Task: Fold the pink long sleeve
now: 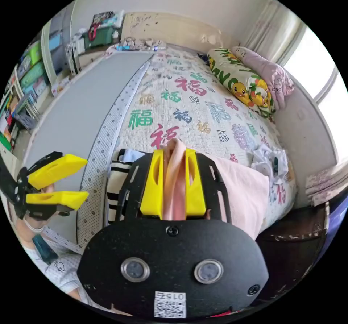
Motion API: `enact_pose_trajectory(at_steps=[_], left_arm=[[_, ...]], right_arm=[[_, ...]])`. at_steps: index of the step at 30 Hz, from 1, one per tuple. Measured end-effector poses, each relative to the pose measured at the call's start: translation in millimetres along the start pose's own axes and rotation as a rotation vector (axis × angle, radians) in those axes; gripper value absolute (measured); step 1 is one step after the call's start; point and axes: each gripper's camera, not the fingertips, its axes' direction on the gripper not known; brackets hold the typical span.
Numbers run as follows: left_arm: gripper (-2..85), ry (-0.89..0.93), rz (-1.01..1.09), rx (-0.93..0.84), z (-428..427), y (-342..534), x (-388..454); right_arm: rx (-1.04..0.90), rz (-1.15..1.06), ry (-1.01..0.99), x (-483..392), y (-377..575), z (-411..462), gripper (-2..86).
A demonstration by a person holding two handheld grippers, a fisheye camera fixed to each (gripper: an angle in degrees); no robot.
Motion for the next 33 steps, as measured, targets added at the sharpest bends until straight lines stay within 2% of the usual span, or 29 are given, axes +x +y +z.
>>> enact_pose_trajectory(at_steps=[2,6,8,10,13,18,21,26,29,32,33], left_arm=[[10.6,-0.018,-0.032,-0.007,12.6,-7.6,-22.1],[11.8,0.014,-0.157,0.041,53.3,-31.8,-68.4],[13.0,0.13,-0.254,0.053,77.1,-37.2,-86.3],[13.5,0.345,-0.335,0.037,111.1,-41.8,-98.6],[15.4,0.524,-0.334,0.009,139.6,-47.8,-97.0],[16.8,0.627,-0.291,-0.028,153.2,-47.0,-96.1],[15.2,0.548,-0.272,-0.022,150.5,-30.5,-105.8],[6.3,0.532,-0.326,-0.046,155.7,5.0,-130.6],[4.8,0.432,-0.319,-0.036,134.5,22.3,-128.3],[3.9,0.38,-0.287,0.013,95.7,32.9,-106.3],[3.6,0.354,-0.252,0.041,76.0,36.6,-92.8]], right_arm=[[0.132,0.073,-0.146,40.4,16.2,-34.6,7.1],[0.455,0.288,-0.651,156.8,85.4,-86.5,6.5],[0.546,0.356,-0.824,195.5,113.3,-92.6,6.3],[0.657,0.401,-0.958,230.8,141.6,-103.6,6.2],[0.699,0.395,-1.029,249.9,154.1,-119.1,6.4],[0.748,0.359,-0.997,249.4,162.6,-151.3,6.4],[0.763,0.367,-0.989,252.1,168.6,-165.0,5.7],[0.834,0.385,-0.945,252.1,185.6,-187.5,4.3],[0.875,0.426,-0.914,251.2,193.6,-202.5,3.9],[0.909,0.414,-0.76,244.0,212.8,-258.2,3.8],[0.934,0.383,-0.648,237.8,225.8,-295.2,3.8]])
